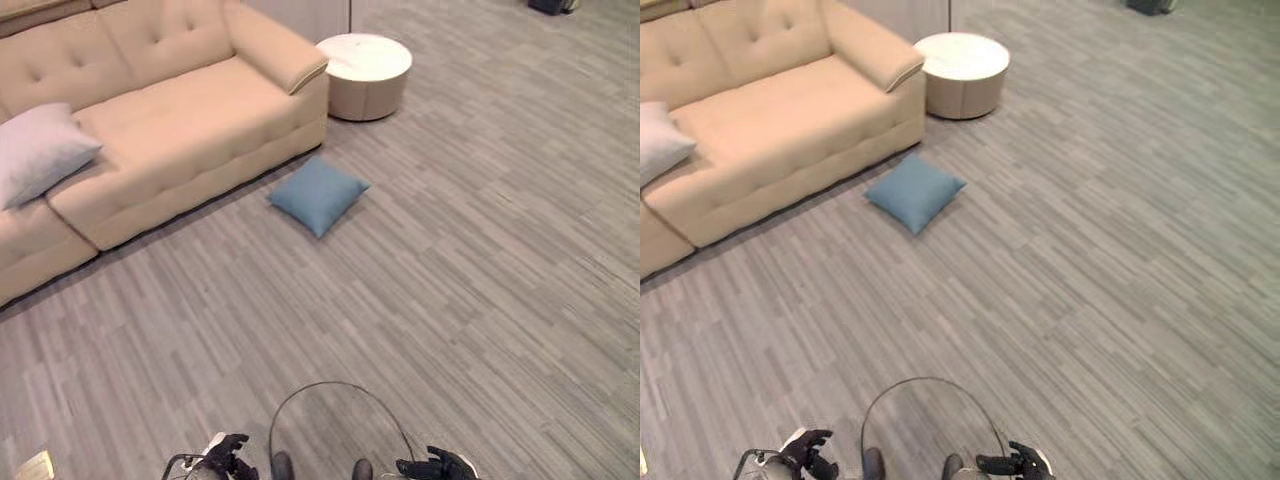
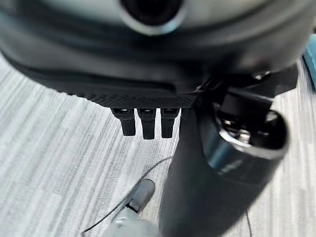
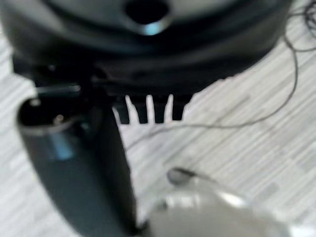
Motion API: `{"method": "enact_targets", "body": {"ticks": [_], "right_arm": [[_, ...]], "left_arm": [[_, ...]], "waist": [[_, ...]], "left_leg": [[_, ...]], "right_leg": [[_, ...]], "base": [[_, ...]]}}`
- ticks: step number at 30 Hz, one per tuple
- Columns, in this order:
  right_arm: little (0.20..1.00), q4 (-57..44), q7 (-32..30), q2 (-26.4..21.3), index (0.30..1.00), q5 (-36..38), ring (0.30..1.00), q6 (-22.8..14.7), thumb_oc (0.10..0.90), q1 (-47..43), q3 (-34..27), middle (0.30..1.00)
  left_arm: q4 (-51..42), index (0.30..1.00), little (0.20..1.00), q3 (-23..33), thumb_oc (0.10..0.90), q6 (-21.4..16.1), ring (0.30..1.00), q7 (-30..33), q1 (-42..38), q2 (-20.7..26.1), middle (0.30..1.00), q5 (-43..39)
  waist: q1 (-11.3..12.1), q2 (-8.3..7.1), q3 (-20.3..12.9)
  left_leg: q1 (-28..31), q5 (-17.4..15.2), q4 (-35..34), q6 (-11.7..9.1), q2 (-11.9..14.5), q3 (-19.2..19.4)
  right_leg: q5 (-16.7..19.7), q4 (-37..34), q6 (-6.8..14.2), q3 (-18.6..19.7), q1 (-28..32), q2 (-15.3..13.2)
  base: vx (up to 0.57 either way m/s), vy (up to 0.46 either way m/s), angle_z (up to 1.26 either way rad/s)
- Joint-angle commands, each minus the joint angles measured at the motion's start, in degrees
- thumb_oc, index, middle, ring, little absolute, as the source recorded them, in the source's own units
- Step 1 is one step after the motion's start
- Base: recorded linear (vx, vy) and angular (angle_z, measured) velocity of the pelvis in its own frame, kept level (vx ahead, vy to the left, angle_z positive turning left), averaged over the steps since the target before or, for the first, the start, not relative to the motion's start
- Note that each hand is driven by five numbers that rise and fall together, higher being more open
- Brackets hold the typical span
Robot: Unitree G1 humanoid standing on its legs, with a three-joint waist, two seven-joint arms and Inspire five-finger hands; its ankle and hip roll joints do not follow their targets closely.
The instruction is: Pick up all the scattered cushions and arrange them neatly on the sofa.
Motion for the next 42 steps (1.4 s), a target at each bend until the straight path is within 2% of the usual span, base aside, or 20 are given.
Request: {"method": "enact_targets", "body": {"ticks": [1,3,5,6,7,9,10,11,13,20,23,24,26,29,30,33,35,36,39,42], "right_arm": [[0.900,2.1,-1.0,-6.5,0.900,-1.6,0.900,-0.9,0.800,-0.4,1.7,0.900],[0.900,2.2,-1.1,-6.8,0.900,-1.1,0.900,-1.0,0.800,-0.2,1.5,0.900],[0.900,2.4,-1.8,-6.8,0.900,-0.7,0.900,-1.1,0.800,-0.4,2.3,0.900],[0.900,2.4,-1.8,-6.8,0.900,-0.7,0.900,-1.1,0.800,-0.4,2.3,0.900],[0.900,2.0,-1.9,-6.0,0.900,-1.5,0.900,-1.3,0.800,-0.8,3.8,0.900],[0.900,1.6,-2.4,-5.5,0.900,-3.2,0.900,-1.5,0.800,-0.8,5.6,0.900],[0.900,1.6,-2.4,-5.5,0.900,-3.2,0.900,-1.5,0.800,-0.8,5.6,0.900],[0.900,0.6,-2.7,-5.3,0.900,-4.6,0.900,-1.8,0.800,-1.1,7.2,0.900],[0.900,0.3,-2.8,-5.2,0.900,-5.2,0.900,-1.8,0.800,-0.7,7.5,0.900],[0.900,0.7,-1.5,-3.3,0.900,-8.1,0.900,-0.5,0.800,0.4,7.9,0.900],[0.900,0.7,-1.0,-2.6,0.900,-8.6,0.900,-0.3,0.800,0.7,7.8,0.900],[0.900,0.5,-0.4,-2.2,0.900,-9.5,0.900,-0.1,0.800,0.6,7.8,0.900],[0.900,-0.2,-0.1,-2.7,0.900,-9.2,0.900,-0.1,0.800,0.5,6.9,0.900],[0.900,-1.4,-0.2,-2.8,0.900,-9.6,0.900,-0.1,0.800,-0.5,7.3,0.900],[0.900,-2.6,-0.1,-2.4,0.900,-9.4,0.900,-0.7,0.800,-0.4,7.5,0.900],[0.900,-3.4,-0.2,-2.2,0.900,-9.4,0.900,-1.0,0.800,-0.3,8.0,0.900],[0.900,-4.7,-0.5,-1.9,0.900,-8.3,0.900,-1.5,0.800,-1.4,8.8,0.900],[0.900,-4.7,-0.5,-1.9,0.900,-8.3,0.900,-1.5,0.800,-1.4,8.8,0.900],[0.900,-4.0,-0.3,-2.3,0.900,-7.5,0.900,-1.2,0.800,-0.8,8.8,0.900],[0.900,-2.1,0.3,-1.7,0.900,-9.2,0.900,-0.5,0.800,0.9,9.2,0.900]], "left_arm": [[-3.7,0.900,0.900,-2.7,0.800,-1.3,0.900,0.1,-0.7,-1.6,0.900,0.8],[-4.6,0.900,0.900,-3.3,0.800,-1.5,0.900,0.6,-1.2,-2.3,0.900,0.0],[-6.9,0.900,0.900,-5.6,0.800,-2.3,0.900,1.2,-1.9,-4.5,0.900,-1.5],[-6.9,0.900,0.900,-5.6,0.800,-2.3,0.900,1.2,-1.9,-4.5,0.900,-1.5],[-8.4,0.900,0.900,-6.8,0.800,-3.0,0.900,1.3,-1.9,-5.2,0.900,-1.3],[-8.7,0.900,0.900,-8.7,0.800,-3.3,0.900,1.1,-1.9,-5.7,0.900,0.2],[-8.7,0.900,0.900,-8.7,0.800,-3.3,0.900,1.1,-1.9,-5.7,0.900,0.2],[-8.8,0.900,0.900,-9.9,0.800,-3.4,0.900,1.0,-2.3,-5.7,0.900,2.1],[-7.4,0.900,0.900,-9.2,0.800,-3.0,0.900,1.1,-2.2,-5.5,0.900,2.1],[0.3,0.900,0.900,-3.1,0.800,-0.7,0.900,1.1,1.3,-5.4,0.900,1.4],[0.5,0.900,0.900,-1.4,0.800,-0.8,0.900,0.8,2.4,-4.9,0.900,0.3],[0.3,0.900,0.900,0.3,0.800,-0.9,0.900,0.6,2.5,-4.7,0.900,-1.9],[0.0,0.900,0.900,0.8,0.800,-0.9,0.900,0.5,2.3,-4.5,0.900,-3.1],[-0.3,0.900,0.900,1.8,0.800,-0.6,0.900,0.9,1.4,-4.0,0.900,-4.2],[-1.0,0.900,0.900,3.6,0.800,-0.7,0.900,1.0,1.3,-3.5,0.900,-6.7],[-1.4,0.900,0.900,3.9,0.800,-1.0,0.900,0.9,1.2,-3.6,0.900,-7.7],[-0.9,0.900,0.900,4.3,0.800,-1.7,0.900,1.6,0.2,-3.5,0.900,-9.4],[-0.9,0.900,0.900,4.3,0.800,-1.7,0.900,1.6,0.2,-3.5,0.900,-9.4],[0.0,0.900,0.900,4.0,0.800,-2.0,0.900,1.6,-0.2,-4.1,0.900,-9.2],[2.2,0.900,0.900,5.9,0.800,-1.7,0.900,1.3,2.1,-5.2,0.900,-10.6]], "waist": [[2.1,-0.92,3.0],[2.9,-1.18,3.7],[5.0,-0.89,4.2],[5.0,-1.01,4.1],[6.8,-0.52,3.6],[7.5,-0.10,2.9],[7.5,-0.13,2.9],[8.2,1.90,2.0],[8.5,1.98,1.8],[8.1,-0.21,-1.6],[8.8,-1.45,-2.7],[9.2,-1.85,-2.2],[9.1,0.17,-1.0],[8.0,2.63,0.4],[7.6,4.76,0.9],[7.3,5.08,1.0],[6.0,3.25,1.8],[6.0,3.40,1.7],[4.7,1.28,1.4],[5.7,0.15,-0.1]], "left_leg": [[-8.9,1.3,27.3,1.0,3.9,-7.6],[-12.3,1.9,33.5,1.6,3.0,-9.7],[-18.2,-0.7,36.0,2.8,-5.2,-12.8],[-18.2,-0.5,35.7,2.8,-5.3,-12.7],[-20.2,-1.4,29.6,2.6,-9.6,-13.4],[-20.3,-0.4,17.3,2.8,-11.7,-13.0],[-20.3,-0.3,17.2,2.8,-11.7,-13.0],[-20.0,5.9,2.0,1.6,-11.8,-14.0],[-19.6,7.8,-4.9,1.6,-11.8,-14.8],[-17.9,7.7,-2.9,3.8,-13.4,-15.5],[-16.4,5.6,-2.5,4.9,-14.8,-15.5],[-14.4,3.6,-2.3,6.0,-15.4,-15.4],[-11.1,2.0,-2.6,7.5,-14.8,-16.1],[-7.1,0.6,-2.9,8.8,-14.2,-18.4],[-1.9,0.2,-4.5,9.3,-13.9,-22.2],[0.1,-0.1,-5.2,9.2,-13.7,-23.6],[4.7,-3.5,-5.0,7.2,-14.3,-27.5],[4.6,-3.4,-5.1,7.1,-14.1,-27.6],[8.6,-6.5,-7.0,5.1,-13.6,-31.3],[8.0,-8.5,-0.8,3.0,-11.8,-33.7]], "right_leg": [[1.2,0.6,-1.2,5.9,0.7,2.2],[1.3,0.3,-1.6,7.1,1.3,3.0],[1.1,-0.8,-1.0,11.7,2.9,4.0],[1.1,-0.8,-1.0,11.7,2.8,3.9],[0.8,-2.2,-0.3,15.0,5.1,4.9],[0.5,-3.2,0.0,17.3,6.7,5.7],[0.5,-3.2,0.1,17.4,6.7,5.7],[0.0,-4.6,0.0,20.2,8.8,8.3],[-0.9,-5.0,0.3,21.5,10.7,8.2],[-1.3,0.9,2.6,23.8,12.0,5.7],[2.8,6.3,5.2,23.5,10.8,4.4],[12.4,18.1,10.5,20.4,6.1,2.4],[21.4,32.7,13.7,15.1,-0.3,1.2],[20.7,45.8,12.1,11.6,-5.6,1.3],[16.9,53.3,9.5,9.6,-11.3,0.8],[15.1,52.0,8.8,9.0,-13.2,0.3],[7.9,29.0,6.3,9.3,-14.7,-4.1],[8.1,28.6,6.3,9.1,-14.6,-4.0],[10.1,3.6,7.7,16.8,-12.9,-3.1],[10.5,0.2,6.8,17.5,-9.1,-2.5]], "base": [[0.06,-0.487,-0.85],[0.07,-0.196,-0.88],[0.16,-0.054,-0.66],[0.30,-0.005,-0.73],[0.29,-0.004,-1.04],[0.33,0.011,-1.22],[0.42,0.055,-0.96],[0.38,0.047,-0.74],[0.41,0.045,-0.80],[0.37,0.095,-0.50],[0.38,0.087,-0.01],[0.32,0.133,0.06],[0.38,0.198,-0.05],[0.34,0.134,0.23],[0.51,0.113,0.49],[0.34,-0.042,0.70],[0.47,-0.283,1.23],[0.37,-0.326,0.98],[0.38,-0.387,0.73],[0.30,-0.338,0.61]]}}
